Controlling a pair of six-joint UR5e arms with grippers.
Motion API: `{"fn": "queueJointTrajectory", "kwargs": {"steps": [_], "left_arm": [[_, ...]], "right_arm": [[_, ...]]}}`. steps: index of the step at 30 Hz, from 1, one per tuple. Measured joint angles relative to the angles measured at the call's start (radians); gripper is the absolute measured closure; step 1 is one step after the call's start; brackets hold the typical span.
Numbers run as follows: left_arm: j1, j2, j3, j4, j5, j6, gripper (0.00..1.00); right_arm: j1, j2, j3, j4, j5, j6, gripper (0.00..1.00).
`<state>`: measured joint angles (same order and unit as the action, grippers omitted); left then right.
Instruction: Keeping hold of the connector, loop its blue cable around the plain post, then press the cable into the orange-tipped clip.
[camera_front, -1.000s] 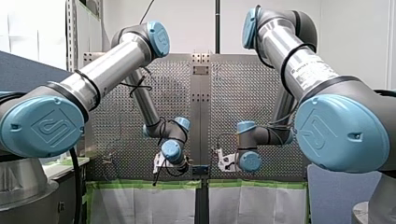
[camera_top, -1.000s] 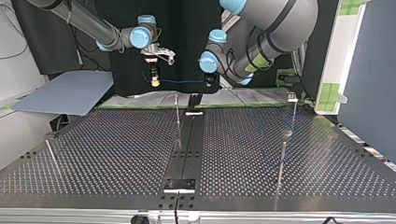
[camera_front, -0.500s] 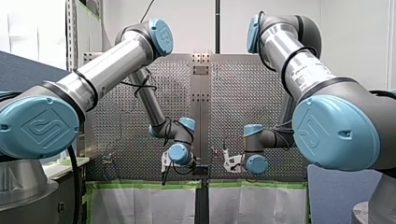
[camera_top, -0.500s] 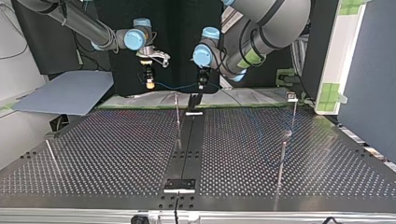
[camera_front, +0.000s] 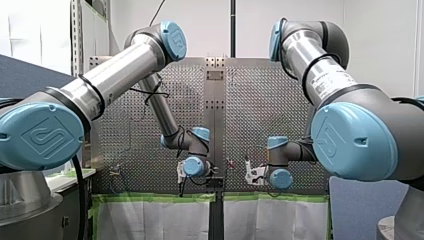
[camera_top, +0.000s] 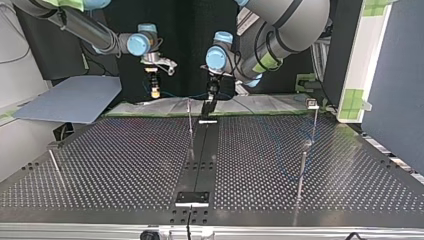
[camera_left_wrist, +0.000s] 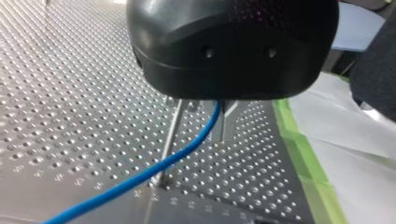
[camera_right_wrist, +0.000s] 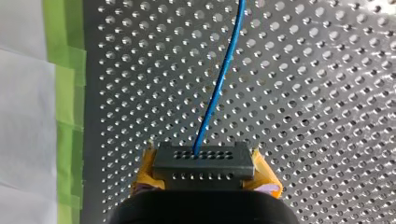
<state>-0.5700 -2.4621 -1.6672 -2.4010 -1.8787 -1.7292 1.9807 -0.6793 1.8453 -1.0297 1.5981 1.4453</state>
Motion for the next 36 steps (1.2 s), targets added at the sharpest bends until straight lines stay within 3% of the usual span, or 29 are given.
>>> {"fn": "queueJointTrajectory", "kwargs": {"steps": [11,25,36], "left_arm": [[-0.004,0.0,0.005,0.053,0.008,0.0,1.0],[-0.011,0.0,0.026,0.054,0.006,0.003,1.0],[-0.011,-0.001,0.055,0.043,0.01,-0.002,1.0]], "right_arm": [[-0.035,0.001,-0.018,-0.009,-0.029,0.007,1.0],[-0.08,0.007,-0.042,-0.009,-0.049,0.011,1.0],[-0.099,0.007,-0.053,-0.006,-0.057,0.011,1.0]]}}
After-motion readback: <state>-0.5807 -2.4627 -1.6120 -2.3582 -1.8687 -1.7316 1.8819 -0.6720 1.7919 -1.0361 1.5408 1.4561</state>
